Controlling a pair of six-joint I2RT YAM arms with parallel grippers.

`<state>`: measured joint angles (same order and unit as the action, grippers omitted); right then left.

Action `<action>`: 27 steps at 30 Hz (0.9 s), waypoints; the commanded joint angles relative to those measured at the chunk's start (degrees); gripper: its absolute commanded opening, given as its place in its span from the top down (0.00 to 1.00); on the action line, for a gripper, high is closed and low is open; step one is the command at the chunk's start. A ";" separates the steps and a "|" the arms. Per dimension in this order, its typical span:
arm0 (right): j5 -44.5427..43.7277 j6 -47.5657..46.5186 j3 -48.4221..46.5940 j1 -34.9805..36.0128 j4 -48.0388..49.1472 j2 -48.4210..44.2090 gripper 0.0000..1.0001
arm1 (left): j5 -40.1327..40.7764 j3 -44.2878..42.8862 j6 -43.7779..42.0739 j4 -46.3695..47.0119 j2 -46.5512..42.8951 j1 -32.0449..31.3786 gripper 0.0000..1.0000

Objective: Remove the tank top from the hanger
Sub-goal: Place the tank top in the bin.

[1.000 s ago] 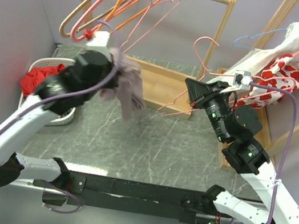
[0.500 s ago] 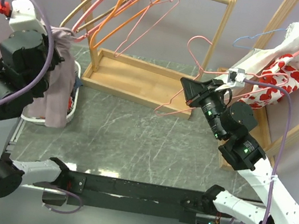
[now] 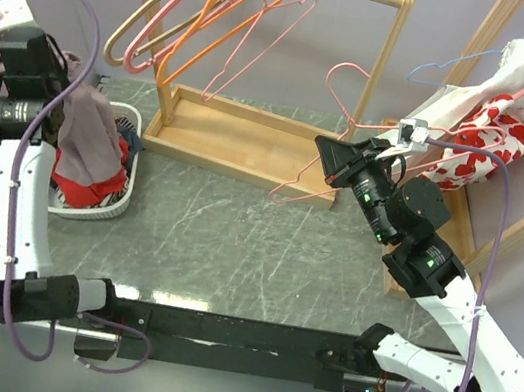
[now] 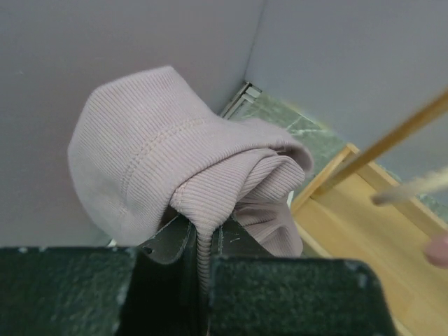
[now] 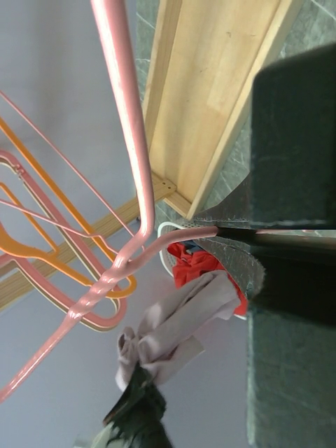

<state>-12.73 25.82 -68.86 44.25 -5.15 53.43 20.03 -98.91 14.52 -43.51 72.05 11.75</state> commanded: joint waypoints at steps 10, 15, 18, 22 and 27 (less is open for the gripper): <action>1.30 -1.13 -1.53 -0.04 3.65 2.29 1.00 | -12.29 24.81 4.72 14.85 3.26 4.69 0.95; 2.01 -1.39 -2.33 -0.22 3.39 3.17 1.00 | -8.96 26.74 7.27 12.91 3.82 4.69 0.78; 2.80 -1.57 -3.03 -0.22 3.39 3.78 1.00 | -8.87 31.23 7.10 15.55 -3.83 4.60 0.33; 4.12 -1.30 -3.65 -0.13 3.65 4.93 1.00 | -8.52 28.98 5.52 13.91 -10.26 4.60 0.14; 4.73 -0.51 -3.65 -0.22 3.91 6.07 1.00 | -13.95 21.58 3.84 9.41 -14.65 4.60 0.14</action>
<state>-8.86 25.47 -69.82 44.23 -3.84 59.22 10.55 -71.35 20.01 -32.69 60.69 16.21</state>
